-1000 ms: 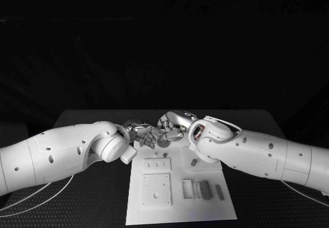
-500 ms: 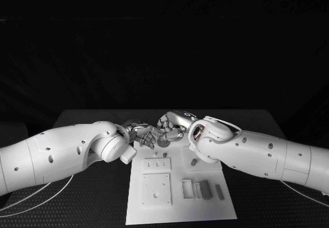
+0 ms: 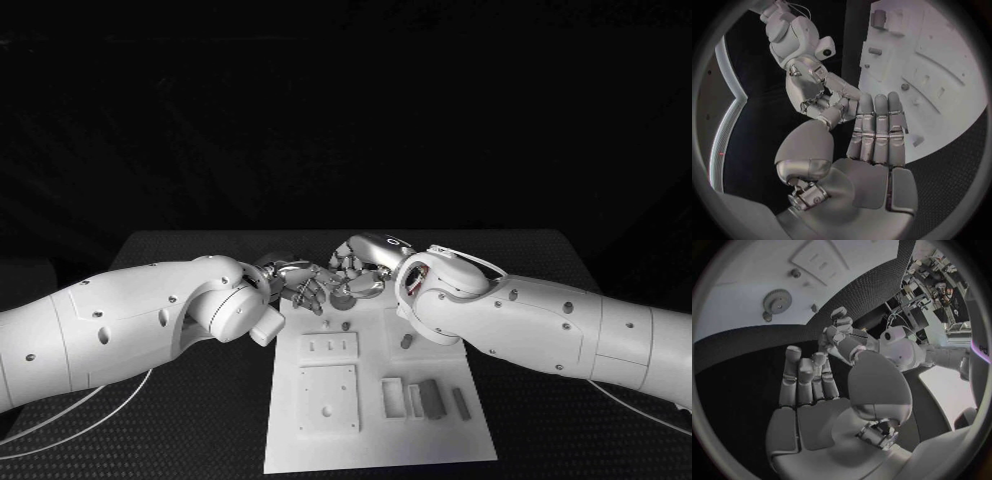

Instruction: Assemble the parts on the task board

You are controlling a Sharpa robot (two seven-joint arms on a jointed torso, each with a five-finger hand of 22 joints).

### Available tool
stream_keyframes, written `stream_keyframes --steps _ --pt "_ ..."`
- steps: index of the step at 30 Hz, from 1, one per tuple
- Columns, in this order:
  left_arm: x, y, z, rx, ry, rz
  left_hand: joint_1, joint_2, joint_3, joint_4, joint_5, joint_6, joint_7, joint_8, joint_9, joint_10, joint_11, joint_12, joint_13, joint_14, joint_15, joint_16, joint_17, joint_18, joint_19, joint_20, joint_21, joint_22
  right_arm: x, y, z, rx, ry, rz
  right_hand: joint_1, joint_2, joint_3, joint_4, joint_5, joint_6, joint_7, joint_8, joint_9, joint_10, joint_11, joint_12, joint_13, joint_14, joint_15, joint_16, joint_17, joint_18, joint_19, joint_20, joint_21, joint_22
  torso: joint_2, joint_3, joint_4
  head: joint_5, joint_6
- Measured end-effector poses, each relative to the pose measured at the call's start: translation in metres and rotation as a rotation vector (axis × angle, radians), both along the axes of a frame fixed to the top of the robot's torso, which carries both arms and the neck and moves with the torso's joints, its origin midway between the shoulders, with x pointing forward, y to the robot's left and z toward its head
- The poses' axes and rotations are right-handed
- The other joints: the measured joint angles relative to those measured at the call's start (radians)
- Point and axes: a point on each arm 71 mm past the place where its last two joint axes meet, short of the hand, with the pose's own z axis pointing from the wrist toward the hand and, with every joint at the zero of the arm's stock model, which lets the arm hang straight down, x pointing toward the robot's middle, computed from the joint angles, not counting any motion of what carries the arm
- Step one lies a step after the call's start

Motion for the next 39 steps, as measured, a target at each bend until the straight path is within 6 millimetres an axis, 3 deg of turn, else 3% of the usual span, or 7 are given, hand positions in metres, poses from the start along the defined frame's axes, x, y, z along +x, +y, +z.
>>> stream_keyframes --steps 13,17,22,30,39 --pt "-0.0004 0.0015 -0.0001 0.004 0.007 0.002 -0.009 -0.016 0.0 0.005 0.0 0.0 -0.008 0.002 0.016 -0.015 0.003 0.0 0.001 -0.007 0.0 0.004 -0.001 0.0 -0.004 0.004 -0.004 0.004 -0.0004 -0.0002 -0.001 0.002 0.004 -0.001 0.0 0.0 0.0 0.0 0.0 0.0 0.0 0.0 0.0 0.004 -0.004 0.0 0.0 0.001 0.002 0.0 0.0 0.0 0.002 -0.002 0.0 0.0 0.0 0.0 0.0002 0.0 -0.003" --pt "-0.0004 0.002 -0.0001 0.006 0.008 0.003 -0.011 -0.018 0.0 0.006 0.0 0.0 -0.008 0.001 0.075 -0.015 0.003 0.0 0.001 -0.007 0.0 0.004 -0.001 0.0 -0.004 0.004 -0.004 0.005 -0.0004 -0.0003 -0.0012 0.002 0.005 -0.001 0.0 0.0 0.0 0.0 0.0 0.0 0.0 0.0 0.0 0.004 -0.004 0.0 0.0 0.001 0.002 0.0 0.0 0.0 0.004 -0.004 0.0 0.0 0.0 0.0 0.0002 -0.001 -0.004" --pt "-0.0005 0.0022 0.0 0.006 0.009 0.003 -0.007 -0.022 0.003 0.008 0.0 0.0 -0.008 0.001 0.102 -0.015 0.003 0.0 0.002 -0.007 0.0 0.006 -0.002 0.0 -0.004 0.004 -0.004 0.009 -0.0003 -0.0007 -0.0014 0.001 0.006 -0.001 0.0 0.0 0.0 0.0 -0.001 0.001 0.0 0.0 0.0 0.004 -0.004 0.0 0.0 0.001 0.002 0.0 0.0 0.0 0.004 -0.004 0.0 0.0 0.0 0.0 0.0002 -0.001 -0.005" --pt "-0.0006 0.0023 0.0003 0.008 0.008 0.0 0.032 0.004 0.033 -0.023 -0.006 -0.001 -0.01 -0.009 0.103 -0.016 0.004 0.011 0.008 -0.007 0.0 0.016 -0.004 0.0 -0.004 0.004 -0.004 0.02 -0.0004 -0.0007 -0.0022 0.0 0.008 -0.001 0.0 0.0 -0.001 -0.001 -0.001 0.002 -0.002 0.0 0.0 0.004 -0.004 0.0 0.0 0.002 0.002 0.0 0.0 0.0 0.004 -0.004 0.0 0.0 0.0 0.0 0.0003 -0.002 -0.006" --pt "-0.0001 0.0023 0.0003 0.016 0.003 -0.006 0.042 0.014 0.035 -0.025 -0.012 -0.001 -0.01 -0.008 0.094 -0.011 -0.001 0.036 0.02 -0.001 -0.006 0.043 0.004 0.0 0.007 0.0 -0.004 0.036 -0.0004 -0.001 -0.0029 -0.003 0.011 0.0 0.0 -0.001 -0.002 -0.002 0.001 0.003 -0.003 0.0 0.0 0.004 -0.004 0.0 0.0 0.004 -0.001 0.0 0.0 0.0 0.004 -0.004 0.0 0.0 0.0 0.0 0.0002 -0.004 -0.006"
